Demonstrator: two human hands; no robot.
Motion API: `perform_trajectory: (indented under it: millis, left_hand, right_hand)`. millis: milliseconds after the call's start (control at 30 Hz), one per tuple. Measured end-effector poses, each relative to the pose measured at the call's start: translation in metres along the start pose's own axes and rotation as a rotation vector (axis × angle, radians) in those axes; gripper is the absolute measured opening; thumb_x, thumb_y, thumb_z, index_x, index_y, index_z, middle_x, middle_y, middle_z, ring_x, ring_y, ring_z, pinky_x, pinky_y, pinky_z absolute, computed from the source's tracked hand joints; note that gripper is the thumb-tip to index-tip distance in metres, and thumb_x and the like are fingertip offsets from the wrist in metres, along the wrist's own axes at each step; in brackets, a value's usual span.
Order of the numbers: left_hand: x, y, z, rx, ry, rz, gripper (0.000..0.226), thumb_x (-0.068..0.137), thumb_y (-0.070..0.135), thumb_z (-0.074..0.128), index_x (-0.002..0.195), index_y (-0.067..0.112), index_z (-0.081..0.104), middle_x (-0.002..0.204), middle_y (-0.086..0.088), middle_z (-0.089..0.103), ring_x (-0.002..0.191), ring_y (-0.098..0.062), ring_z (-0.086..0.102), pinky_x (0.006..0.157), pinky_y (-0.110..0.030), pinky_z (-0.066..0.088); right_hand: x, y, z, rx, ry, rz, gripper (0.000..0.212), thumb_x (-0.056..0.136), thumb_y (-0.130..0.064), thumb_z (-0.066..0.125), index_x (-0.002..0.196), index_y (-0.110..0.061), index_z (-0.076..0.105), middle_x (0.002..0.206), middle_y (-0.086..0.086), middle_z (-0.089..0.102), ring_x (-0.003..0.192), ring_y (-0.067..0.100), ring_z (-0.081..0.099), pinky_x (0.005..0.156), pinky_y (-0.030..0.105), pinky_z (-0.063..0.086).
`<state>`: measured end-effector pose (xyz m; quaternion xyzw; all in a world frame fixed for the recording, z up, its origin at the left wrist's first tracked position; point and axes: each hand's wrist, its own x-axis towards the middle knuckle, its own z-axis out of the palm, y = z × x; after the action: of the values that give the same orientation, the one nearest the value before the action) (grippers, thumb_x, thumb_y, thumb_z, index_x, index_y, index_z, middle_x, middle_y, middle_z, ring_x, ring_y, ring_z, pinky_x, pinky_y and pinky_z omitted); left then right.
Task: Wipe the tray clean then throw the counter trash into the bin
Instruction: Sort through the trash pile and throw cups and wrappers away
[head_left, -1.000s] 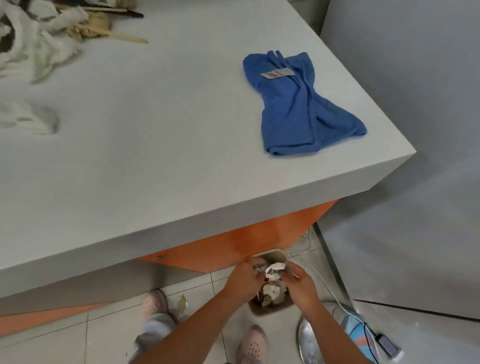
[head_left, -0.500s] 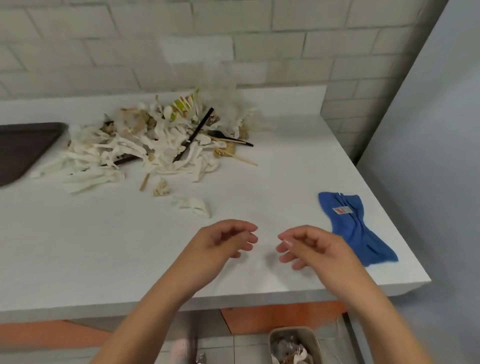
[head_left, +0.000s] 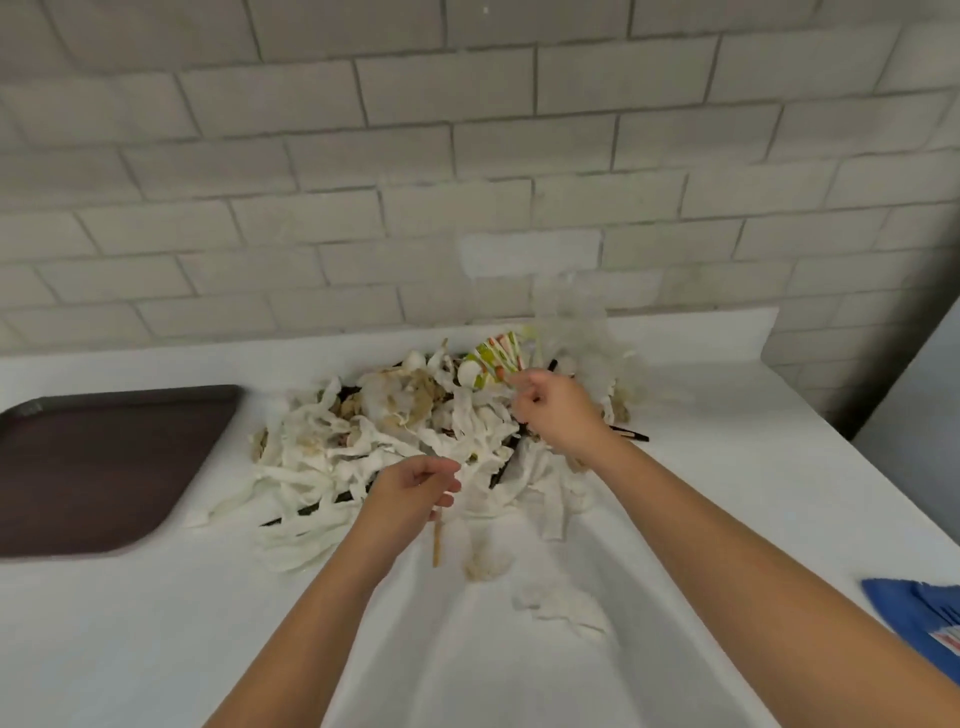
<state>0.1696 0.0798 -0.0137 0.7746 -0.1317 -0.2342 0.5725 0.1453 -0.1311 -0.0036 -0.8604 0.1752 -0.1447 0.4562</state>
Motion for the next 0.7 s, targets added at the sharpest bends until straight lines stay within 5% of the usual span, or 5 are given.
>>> perform_trajectory:
  millis: [200,300,400,567,700]
  left_hand:
    - [0.067,0.015,-0.039,0.004,-0.012,0.03,0.014,0.093,0.016,0.054,0.095,0.017,0.068,0.089,-0.003,0.072,0.073,-0.013,0.065,0.068,-0.024,0.049]
    - [0.095,0.024,-0.051,0.027,-0.009,0.078,0.013,0.092,0.014,0.054,0.089,0.019,0.067,0.084,-0.002,0.069,0.071,-0.012,0.062,0.063,-0.021,0.047]
    - [0.125,0.029,-0.059,0.045,-0.02,0.1,0.013,0.092,0.016,0.056,0.094,0.017,0.068,0.083,-0.005,0.07,0.073,-0.015,0.063,0.07,-0.026,0.05]
    - [0.171,0.041,-0.048,0.115,-0.014,0.177,0.015,0.092,0.02,0.054,0.099,0.024,0.066,0.096,0.004,0.069,0.087,-0.011,0.064,0.079,-0.025,0.051]
    - [0.21,0.05,-0.016,0.291,0.082,0.366,0.018,0.093,0.019,0.053,0.103,0.015,0.067,0.104,-0.001,0.068,0.096,-0.015,0.062,0.079,-0.022,0.045]
  right_hand:
    - [0.105,-0.018,0.044,-0.391,-0.047,0.1,0.058,0.091,-0.041,0.055,0.142,-0.017,0.037,0.145,0.007,0.038,0.124,0.025,0.046,0.092,0.031,0.042]
    - [0.126,-0.002,0.062,-0.563,-0.108,0.219,0.08,0.082,-0.061,0.056,0.146,-0.023,0.027,0.151,0.007,0.024,0.134,0.028,0.035,0.098,0.041,0.041]
    - [0.132,0.006,0.07,-0.659,0.003,0.232,0.069,0.083,-0.055,0.055,0.142,-0.03,0.032,0.147,0.003,0.034,0.13,0.026,0.041,0.094,0.042,0.041]
    - [0.122,-0.009,0.054,-0.255,0.29,0.143,0.037,0.082,-0.04,0.063,0.114,-0.025,0.052,0.092,-0.006,0.062,0.083,0.014,0.06,0.058,0.025,0.041]
    - [0.114,-0.029,0.018,0.087,0.437,0.094,0.025,0.086,-0.031,0.062,0.109,-0.023,0.054,0.086,-0.015,0.056,0.076,0.004,0.053,0.062,0.021,0.039]
